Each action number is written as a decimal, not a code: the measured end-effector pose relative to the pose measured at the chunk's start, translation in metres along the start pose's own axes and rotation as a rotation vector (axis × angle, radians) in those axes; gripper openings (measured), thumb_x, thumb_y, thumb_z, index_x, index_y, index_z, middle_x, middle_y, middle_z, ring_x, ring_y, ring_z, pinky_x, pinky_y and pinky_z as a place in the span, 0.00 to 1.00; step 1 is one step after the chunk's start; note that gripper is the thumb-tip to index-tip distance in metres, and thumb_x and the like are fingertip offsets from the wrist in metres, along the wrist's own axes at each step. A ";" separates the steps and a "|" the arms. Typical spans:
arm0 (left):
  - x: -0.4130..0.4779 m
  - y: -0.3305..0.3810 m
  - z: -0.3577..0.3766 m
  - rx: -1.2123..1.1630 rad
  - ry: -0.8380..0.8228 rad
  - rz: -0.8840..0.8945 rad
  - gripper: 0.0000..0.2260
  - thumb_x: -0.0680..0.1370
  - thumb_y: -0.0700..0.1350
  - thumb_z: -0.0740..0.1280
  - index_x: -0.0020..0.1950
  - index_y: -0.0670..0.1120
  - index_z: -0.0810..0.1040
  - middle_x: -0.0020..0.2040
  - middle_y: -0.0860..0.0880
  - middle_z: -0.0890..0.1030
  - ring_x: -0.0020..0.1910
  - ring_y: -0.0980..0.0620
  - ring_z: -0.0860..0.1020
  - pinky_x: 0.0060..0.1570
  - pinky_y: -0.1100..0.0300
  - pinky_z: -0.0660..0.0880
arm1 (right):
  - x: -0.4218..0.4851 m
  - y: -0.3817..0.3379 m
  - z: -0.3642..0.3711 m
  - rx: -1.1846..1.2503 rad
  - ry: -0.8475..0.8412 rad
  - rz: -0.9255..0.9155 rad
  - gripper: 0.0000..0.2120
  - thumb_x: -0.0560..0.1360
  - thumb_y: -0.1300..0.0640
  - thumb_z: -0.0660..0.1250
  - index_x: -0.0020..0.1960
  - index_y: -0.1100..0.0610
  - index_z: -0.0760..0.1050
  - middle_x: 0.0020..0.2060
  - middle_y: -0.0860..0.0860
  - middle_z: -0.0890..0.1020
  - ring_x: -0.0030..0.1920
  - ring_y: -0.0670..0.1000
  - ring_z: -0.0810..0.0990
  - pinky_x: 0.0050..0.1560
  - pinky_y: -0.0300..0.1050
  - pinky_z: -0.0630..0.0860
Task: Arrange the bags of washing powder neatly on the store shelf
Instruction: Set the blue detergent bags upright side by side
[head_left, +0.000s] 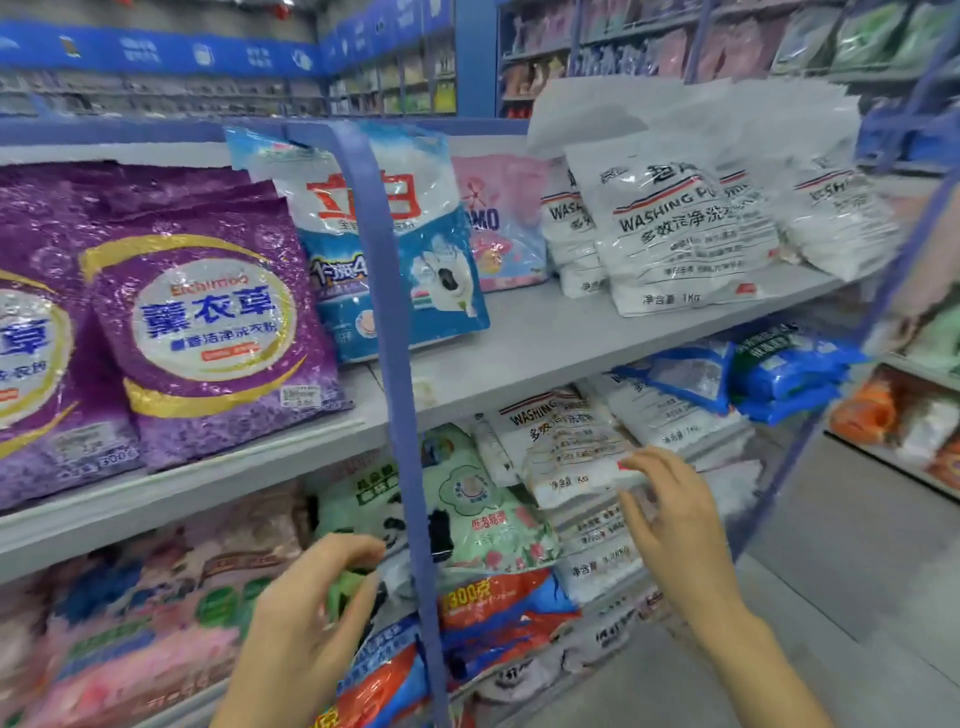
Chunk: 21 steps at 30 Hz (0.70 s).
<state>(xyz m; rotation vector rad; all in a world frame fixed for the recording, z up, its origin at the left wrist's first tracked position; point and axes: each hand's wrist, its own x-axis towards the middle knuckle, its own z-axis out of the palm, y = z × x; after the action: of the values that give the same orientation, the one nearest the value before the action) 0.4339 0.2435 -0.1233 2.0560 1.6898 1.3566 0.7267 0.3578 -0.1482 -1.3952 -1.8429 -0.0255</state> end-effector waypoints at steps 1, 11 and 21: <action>0.001 -0.001 0.016 0.027 -0.051 0.004 0.12 0.71 0.45 0.66 0.49 0.60 0.73 0.49 0.65 0.77 0.45 0.68 0.77 0.43 0.77 0.70 | -0.002 0.019 -0.004 -0.044 -0.007 0.024 0.15 0.71 0.64 0.70 0.56 0.59 0.76 0.55 0.52 0.77 0.55 0.52 0.75 0.57 0.49 0.72; 0.065 -0.015 0.209 0.313 -0.249 -0.136 0.13 0.74 0.54 0.61 0.50 0.49 0.80 0.44 0.52 0.83 0.41 0.50 0.83 0.36 0.57 0.79 | 0.063 0.225 -0.012 -0.240 -0.112 0.070 0.15 0.68 0.65 0.72 0.54 0.63 0.77 0.55 0.59 0.78 0.53 0.61 0.77 0.53 0.52 0.73; 0.155 -0.017 0.371 0.612 -0.190 -0.261 0.21 0.66 0.39 0.76 0.55 0.37 0.76 0.49 0.38 0.80 0.45 0.38 0.80 0.45 0.49 0.78 | 0.188 0.381 0.068 -0.342 -0.382 -0.075 0.20 0.60 0.65 0.77 0.50 0.67 0.76 0.45 0.65 0.79 0.42 0.66 0.79 0.41 0.57 0.77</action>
<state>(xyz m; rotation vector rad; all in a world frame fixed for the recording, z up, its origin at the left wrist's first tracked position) 0.6770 0.5306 -0.2654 2.0360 2.3820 0.5837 0.9857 0.6877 -0.2449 -1.6500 -2.2883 -0.1247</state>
